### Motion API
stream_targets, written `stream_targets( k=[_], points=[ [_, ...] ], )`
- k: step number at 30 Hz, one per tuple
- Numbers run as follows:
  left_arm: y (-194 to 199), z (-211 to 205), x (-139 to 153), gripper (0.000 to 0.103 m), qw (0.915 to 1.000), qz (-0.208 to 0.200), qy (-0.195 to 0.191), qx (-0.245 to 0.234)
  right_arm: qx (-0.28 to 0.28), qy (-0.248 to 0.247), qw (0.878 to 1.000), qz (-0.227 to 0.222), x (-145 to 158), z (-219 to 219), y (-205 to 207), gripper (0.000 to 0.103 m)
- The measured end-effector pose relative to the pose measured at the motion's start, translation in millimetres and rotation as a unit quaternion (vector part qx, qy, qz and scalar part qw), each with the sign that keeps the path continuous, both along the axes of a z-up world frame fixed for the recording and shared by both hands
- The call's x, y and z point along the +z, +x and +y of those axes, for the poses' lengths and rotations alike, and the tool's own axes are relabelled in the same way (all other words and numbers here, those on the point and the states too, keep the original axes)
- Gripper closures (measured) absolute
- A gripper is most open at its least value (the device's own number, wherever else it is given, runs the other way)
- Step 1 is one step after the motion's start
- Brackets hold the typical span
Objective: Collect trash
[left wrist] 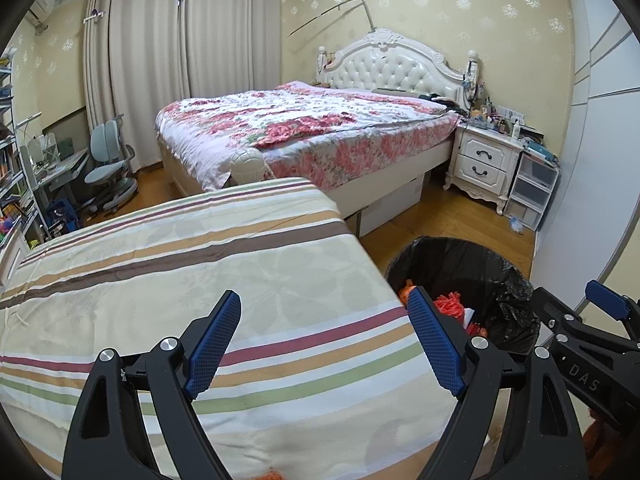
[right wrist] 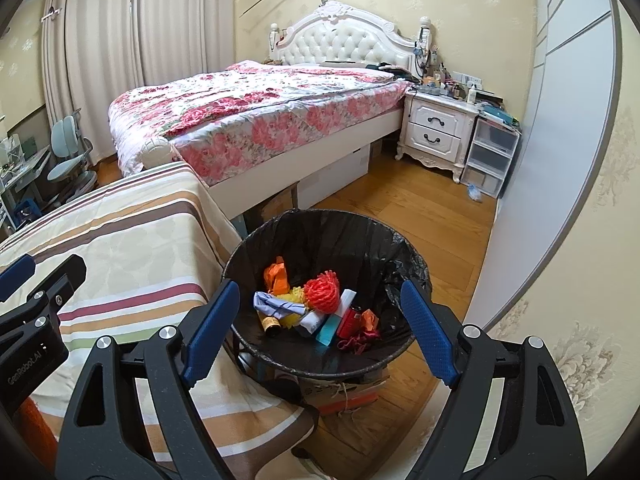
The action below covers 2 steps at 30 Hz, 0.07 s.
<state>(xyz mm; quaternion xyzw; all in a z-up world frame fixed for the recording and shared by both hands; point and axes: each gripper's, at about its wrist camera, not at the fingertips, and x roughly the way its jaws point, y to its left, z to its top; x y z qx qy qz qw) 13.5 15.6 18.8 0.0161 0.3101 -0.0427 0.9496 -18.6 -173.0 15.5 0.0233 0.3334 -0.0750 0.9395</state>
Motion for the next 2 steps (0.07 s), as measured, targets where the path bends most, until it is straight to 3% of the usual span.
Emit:
stream_targets(
  k=[2],
  points=[
    [3.3, 9.3, -2.5, 0.02, 1.0, 0.006, 0.0, 0.008, 0.007, 0.002, 1.0, 0.004, -1.0, 5.7, 4.2, 0.022]
  ],
)
